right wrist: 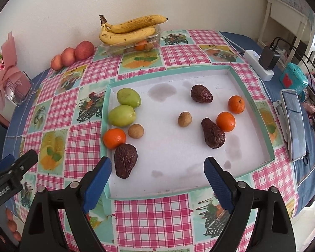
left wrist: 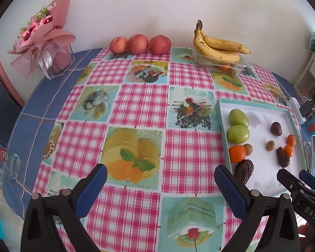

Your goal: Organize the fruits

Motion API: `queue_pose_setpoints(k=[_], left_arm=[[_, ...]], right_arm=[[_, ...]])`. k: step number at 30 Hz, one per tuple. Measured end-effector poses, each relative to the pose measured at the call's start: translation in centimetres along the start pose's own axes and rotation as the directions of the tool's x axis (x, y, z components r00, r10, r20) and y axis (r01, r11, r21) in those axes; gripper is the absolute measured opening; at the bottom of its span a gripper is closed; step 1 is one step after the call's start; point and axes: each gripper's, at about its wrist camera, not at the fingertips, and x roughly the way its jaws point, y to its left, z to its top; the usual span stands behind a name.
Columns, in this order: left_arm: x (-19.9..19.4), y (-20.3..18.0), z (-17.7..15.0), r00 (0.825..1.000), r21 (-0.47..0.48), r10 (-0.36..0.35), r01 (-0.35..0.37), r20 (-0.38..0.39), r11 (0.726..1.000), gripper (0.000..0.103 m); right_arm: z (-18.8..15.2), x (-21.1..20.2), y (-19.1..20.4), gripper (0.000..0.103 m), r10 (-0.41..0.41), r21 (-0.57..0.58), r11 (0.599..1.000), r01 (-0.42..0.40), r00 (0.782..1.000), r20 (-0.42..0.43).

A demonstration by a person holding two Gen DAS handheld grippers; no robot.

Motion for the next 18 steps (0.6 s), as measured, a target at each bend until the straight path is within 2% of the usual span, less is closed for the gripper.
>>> queue_pose_setpoints(k=[2, 6, 18], left_arm=[[0.22, 0.13, -0.18, 1.0, -0.004, 0.007, -0.007, -0.017, 1.0, 0.103], [0.4, 0.13, -0.33, 0.997, -0.006, 0.073, -0.073, -0.021, 0.997, 0.103], [0.41, 0.51, -0.34, 0.991, -0.019, 0.133, -0.134, -0.031, 0.991, 0.103]], right_arm=[[0.04, 0.02, 0.06, 0.09, -0.008, -0.004, 1.0, 0.008, 1.0, -0.001], [0.1, -0.19, 0.17, 0.09, -0.014, -0.011, 1.0, 0.014, 1.0, 0.007], [0.12, -0.58, 0.79, 0.09, -0.018, -0.042, 0.999, 0.019, 1.0, 0.018]])
